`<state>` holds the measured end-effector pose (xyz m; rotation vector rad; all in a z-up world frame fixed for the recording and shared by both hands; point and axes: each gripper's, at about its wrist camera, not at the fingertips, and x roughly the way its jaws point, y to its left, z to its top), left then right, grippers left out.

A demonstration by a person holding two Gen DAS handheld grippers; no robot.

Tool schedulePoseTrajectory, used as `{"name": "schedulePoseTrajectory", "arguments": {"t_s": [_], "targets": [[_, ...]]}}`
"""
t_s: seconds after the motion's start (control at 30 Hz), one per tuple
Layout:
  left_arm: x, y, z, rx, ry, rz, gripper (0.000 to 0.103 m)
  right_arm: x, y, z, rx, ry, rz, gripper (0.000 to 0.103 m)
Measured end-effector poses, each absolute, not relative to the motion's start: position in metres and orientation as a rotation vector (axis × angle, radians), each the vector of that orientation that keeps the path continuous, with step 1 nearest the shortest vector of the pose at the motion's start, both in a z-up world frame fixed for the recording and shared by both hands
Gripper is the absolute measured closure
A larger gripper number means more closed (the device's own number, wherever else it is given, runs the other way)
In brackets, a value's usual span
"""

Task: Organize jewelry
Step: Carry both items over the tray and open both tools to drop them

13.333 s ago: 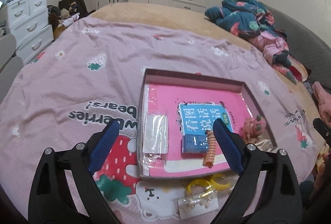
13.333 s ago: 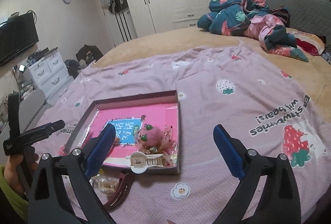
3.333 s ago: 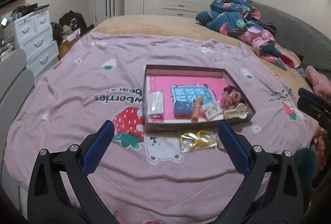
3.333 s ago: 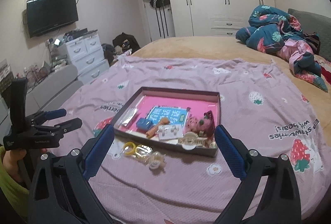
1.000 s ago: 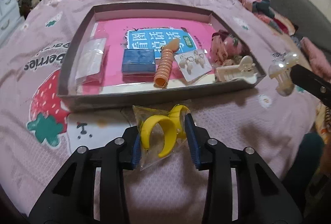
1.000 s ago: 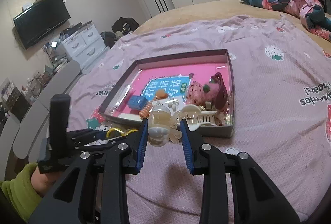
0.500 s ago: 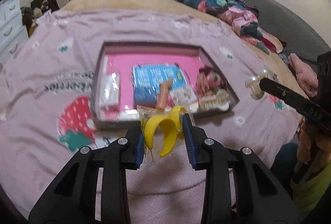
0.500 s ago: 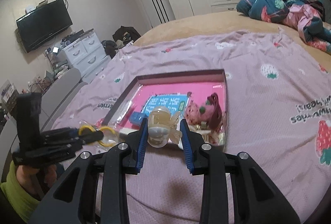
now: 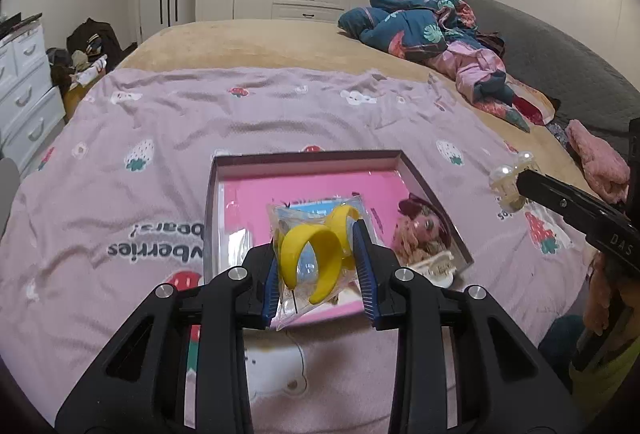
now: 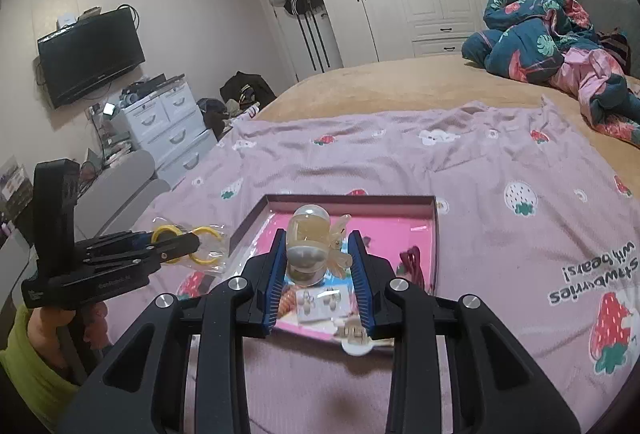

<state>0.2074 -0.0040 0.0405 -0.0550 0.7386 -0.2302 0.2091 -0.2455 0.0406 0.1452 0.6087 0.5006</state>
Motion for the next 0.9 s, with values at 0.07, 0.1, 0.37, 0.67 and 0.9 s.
{"name": "schedulePoseTrajectory", "arguments": {"t_s": [0.07,0.1,0.37,0.67,0.9], "targets": [[0.213,-0.002,0.04,-0.056,0.735,-0.224,0.079,0.214,-0.244,0.042,0.145,0.604,0.497,0.073],[0.217,-0.001,0.04,-0.058,0.735,-0.222,0.079,0.217,-0.243,0.042,0.145,0.605,0.495,0.073],[0.243,0.007,0.015,-0.106,0.765,-0.203,0.079,0.239,-0.231,0.021,0.134,0.659,0.488,0.073],[0.27,0.016,-0.035,-0.144,0.852,-0.177,0.079,0.25,-0.198,-0.038,0.053,0.795,0.492,0.073],[0.275,0.022,-0.049,-0.149,0.885,-0.162,0.078,0.248,-0.17,-0.069,-0.009,0.864,0.513,0.073]]}}
